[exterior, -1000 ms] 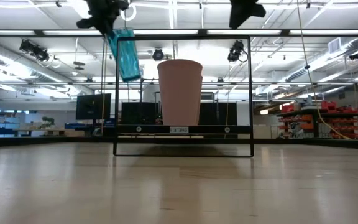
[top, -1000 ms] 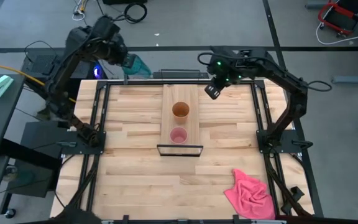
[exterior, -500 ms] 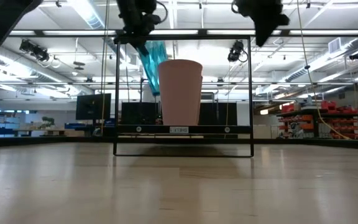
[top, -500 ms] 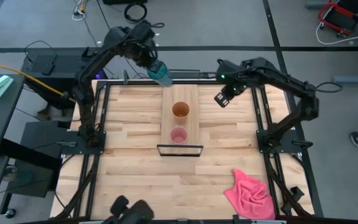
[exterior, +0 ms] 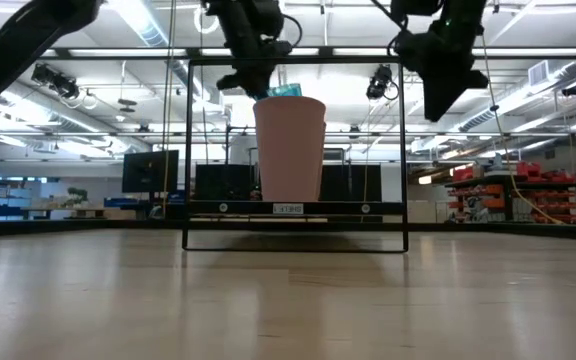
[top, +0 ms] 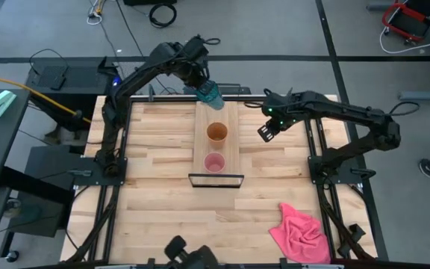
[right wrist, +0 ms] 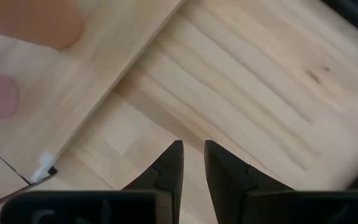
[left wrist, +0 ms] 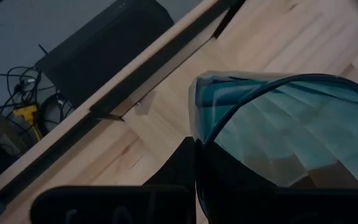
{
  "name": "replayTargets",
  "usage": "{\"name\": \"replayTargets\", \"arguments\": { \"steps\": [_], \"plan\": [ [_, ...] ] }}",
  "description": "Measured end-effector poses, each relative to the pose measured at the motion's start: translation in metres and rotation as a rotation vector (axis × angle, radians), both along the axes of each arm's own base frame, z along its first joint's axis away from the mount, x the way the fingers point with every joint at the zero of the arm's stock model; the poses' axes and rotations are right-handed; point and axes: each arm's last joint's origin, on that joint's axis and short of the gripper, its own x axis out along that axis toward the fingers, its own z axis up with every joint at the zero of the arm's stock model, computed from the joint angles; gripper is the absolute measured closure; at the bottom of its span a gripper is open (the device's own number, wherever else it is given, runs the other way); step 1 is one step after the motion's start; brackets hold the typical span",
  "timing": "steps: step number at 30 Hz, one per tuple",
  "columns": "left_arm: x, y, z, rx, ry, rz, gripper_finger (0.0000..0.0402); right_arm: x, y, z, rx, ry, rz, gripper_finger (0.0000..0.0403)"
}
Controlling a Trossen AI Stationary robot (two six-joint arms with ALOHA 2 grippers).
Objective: Stack small to large cups/mugs on shelf
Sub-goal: Put the blue cup on the shelf
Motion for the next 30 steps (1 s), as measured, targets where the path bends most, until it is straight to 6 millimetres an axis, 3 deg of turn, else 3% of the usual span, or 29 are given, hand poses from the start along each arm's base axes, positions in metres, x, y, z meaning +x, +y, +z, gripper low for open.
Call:
{"name": "replayTargets", "arguments": {
  "steps": [5, 12, 30],
  "plan": [
    [0.017, 0.0, -0.02, -0.023, 0.035, -0.021, 0.0389, 0.005, -0.001, -0.012, 0.015, -0.037, 0.008, 0.0331],
    [0.03, -0.001, -0.038, -0.051, 0.075, -0.042, 0.0389, 0.008, -0.002, -0.014, 0.004, -0.07, 0.008, 0.0331],
    [0.037, 0.0, -0.056, -0.083, 0.128, -0.052, 0.039, 0.02, -0.006, -0.017, -0.014, -0.108, 0.035, 0.0331]
  ]
}}
